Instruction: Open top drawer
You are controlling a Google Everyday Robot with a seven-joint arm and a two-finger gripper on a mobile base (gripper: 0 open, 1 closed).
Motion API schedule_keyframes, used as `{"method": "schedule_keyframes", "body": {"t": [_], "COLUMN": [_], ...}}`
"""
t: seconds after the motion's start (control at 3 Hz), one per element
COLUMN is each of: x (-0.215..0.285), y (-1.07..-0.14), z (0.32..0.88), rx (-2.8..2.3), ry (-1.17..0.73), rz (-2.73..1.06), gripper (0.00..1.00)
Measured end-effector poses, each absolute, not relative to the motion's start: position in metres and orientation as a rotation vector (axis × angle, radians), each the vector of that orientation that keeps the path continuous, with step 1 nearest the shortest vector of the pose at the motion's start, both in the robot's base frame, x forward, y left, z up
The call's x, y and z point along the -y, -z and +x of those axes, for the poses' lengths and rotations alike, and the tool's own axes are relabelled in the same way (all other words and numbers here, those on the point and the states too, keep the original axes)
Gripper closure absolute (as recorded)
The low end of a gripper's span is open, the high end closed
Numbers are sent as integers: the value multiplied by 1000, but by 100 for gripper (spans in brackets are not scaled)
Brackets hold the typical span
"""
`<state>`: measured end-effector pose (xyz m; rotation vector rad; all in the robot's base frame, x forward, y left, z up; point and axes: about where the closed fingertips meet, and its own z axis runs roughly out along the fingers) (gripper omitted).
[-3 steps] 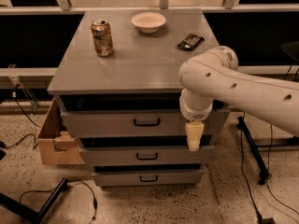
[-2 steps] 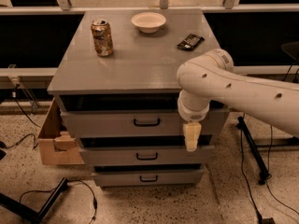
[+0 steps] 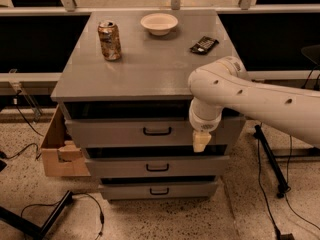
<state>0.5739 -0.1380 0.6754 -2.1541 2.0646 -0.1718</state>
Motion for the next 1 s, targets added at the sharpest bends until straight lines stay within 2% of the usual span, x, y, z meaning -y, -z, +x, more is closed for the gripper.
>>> {"method": "schedule_keyframes", "body": {"t": [0.67, 1.0], "x": [150, 150], "y": [-680, -684], "z": [562, 562], "rx": [-2112, -2112], "ry": [175, 175], "rz": [-2165, -2165], "gripper": [86, 85]}}
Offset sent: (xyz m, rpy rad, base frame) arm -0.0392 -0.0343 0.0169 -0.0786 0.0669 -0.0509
